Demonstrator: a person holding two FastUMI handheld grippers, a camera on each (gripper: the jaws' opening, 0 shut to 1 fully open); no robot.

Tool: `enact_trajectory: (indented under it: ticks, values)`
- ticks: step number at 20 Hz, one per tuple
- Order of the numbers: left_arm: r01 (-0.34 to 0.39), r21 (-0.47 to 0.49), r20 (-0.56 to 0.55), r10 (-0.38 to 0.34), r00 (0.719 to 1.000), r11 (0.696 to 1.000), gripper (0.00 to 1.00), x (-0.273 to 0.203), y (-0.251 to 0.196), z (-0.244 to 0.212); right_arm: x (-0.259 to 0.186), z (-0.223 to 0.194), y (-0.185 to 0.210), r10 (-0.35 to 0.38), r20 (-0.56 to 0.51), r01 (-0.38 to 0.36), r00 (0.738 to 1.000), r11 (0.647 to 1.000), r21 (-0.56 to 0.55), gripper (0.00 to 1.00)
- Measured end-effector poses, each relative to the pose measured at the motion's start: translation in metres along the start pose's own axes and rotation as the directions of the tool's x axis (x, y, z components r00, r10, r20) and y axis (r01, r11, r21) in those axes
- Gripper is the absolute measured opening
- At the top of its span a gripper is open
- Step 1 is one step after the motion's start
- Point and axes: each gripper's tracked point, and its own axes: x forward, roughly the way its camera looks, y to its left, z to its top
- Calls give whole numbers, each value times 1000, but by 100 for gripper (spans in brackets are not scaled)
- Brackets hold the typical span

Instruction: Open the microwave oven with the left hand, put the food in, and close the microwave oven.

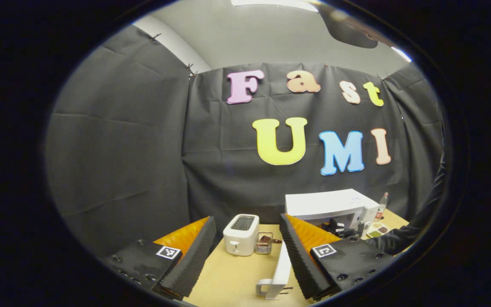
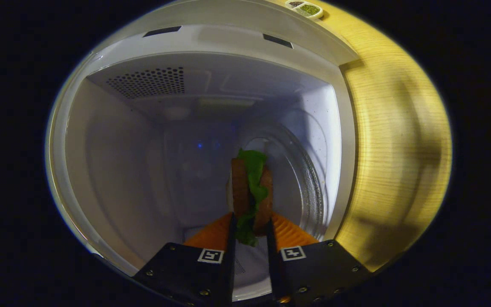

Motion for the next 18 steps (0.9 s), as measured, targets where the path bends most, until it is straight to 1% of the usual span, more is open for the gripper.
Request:
enact_trajectory:
  ticks: [1,3,5,8,9,13,15,16,18]
  values:
    - [7,-1,5,-7,1000,1000,96,2,-4,3,-5,-3,1,3,-12,-3,1000,1000,-27,50]
    - [20,-1,10,-20,1000,1000,97,4,-12,4,-12,-8,0,-4,-39,1,999,996,-86,97]
    - [34,-1,13,-34,999,999,96,5,-18,6,-19,-8,-3,-22,-47,17,999,994,-104,98]
    - [46,-3,12,-46,999,999,97,6,-25,6,-33,-7,-3,-20,-65,12,998,993,-121,98]
    - [53,-5,16,-53,998,999,96,5,-27,8,-39,-7,-1,-13,-78,3,997,992,-129,98]
    - [82,-24,38,-81,996,996,97,6,-41,13,-73,-7,12,24,-156,-50,987,985,-168,98]
    - [106,-36,52,-104,993,994,96,8,-51,16,-98,2,14,27,-179,-69,984,970,-233,98]
    - [121,-40,55,-119,991,992,97,9,-57,15,-112,8,16,33,-189,-83,981,960,-266,98]
    - [145,-46,60,-142,988,988,96,16,-70,16,-139,23,21,39,-204,-109,978,934,-339,98]
